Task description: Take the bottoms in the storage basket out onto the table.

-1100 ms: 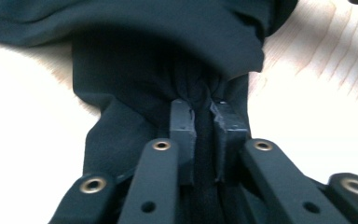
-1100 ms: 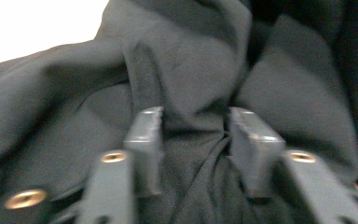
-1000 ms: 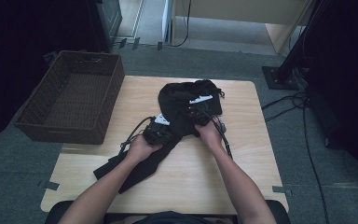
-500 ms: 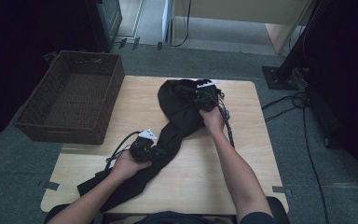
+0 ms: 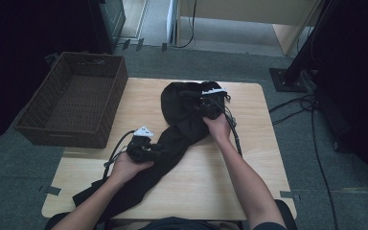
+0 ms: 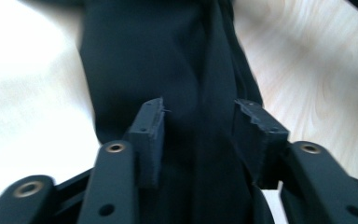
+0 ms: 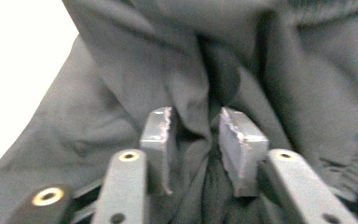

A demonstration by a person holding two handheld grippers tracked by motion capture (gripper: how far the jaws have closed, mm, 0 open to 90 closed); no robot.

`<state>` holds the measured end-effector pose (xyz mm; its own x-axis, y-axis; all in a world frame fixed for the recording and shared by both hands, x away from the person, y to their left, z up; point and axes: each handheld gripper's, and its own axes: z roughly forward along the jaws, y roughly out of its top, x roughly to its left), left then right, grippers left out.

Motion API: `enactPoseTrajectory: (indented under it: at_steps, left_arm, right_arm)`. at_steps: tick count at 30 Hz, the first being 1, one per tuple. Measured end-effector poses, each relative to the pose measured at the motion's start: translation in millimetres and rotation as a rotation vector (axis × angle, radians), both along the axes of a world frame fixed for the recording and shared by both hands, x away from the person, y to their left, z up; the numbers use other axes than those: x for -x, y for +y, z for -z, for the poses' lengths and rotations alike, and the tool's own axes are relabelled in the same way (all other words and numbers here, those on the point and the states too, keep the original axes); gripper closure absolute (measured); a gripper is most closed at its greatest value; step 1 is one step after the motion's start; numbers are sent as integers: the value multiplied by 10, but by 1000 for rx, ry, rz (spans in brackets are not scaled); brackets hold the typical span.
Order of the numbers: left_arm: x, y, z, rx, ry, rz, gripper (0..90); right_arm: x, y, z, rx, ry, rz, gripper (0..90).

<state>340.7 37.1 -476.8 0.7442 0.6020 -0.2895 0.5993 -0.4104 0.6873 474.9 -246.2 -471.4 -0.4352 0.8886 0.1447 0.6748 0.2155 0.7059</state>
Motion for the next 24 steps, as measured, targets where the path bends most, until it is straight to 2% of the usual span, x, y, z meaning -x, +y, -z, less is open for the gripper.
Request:
enactPoseTrajectory:
  at_steps: [4,7,10,13,14,15,17,20,21,23,24]
  left_arm:
    - [-173,-125,-96,10,-15,-14,471]
    - [-289,-228,-54,-7,-17,-14,458]
    - [-377,-323,49,-32,-17,-24,456]
    - [-418,-397,149,-76,-26,-20,454]
    - [-420,-414,176,-84,-19,-12,512]
    - [-423,-424,202,-85,-9,7,512]
    - [-411,-442,232,-112,-25,34,587]
    - [-401,-462,276,-128,-31,58,683]
    - [-396,-462,282,-125,-32,64,744]
    - [-383,-464,289,-118,-27,69,799]
    - [-378,-456,289,-116,-14,77,818]
  right_arm:
    - [117,13,-123,-33,-18,-29,533]
    - [279,78,-142,-35,-29,-89,520]
    - [385,147,-62,-15,-22,-120,481]
    - [397,213,76,12,4,-125,458]
    - [379,250,168,45,25,-126,456]
    - [379,250,168,45,25,-126,456]
    - [356,286,236,71,35,-127,472]
    - [323,330,311,112,46,-121,532]
    - [317,349,327,131,29,-115,580]
    - [302,377,328,160,14,-111,630]
    - [288,384,321,161,19,-116,695]
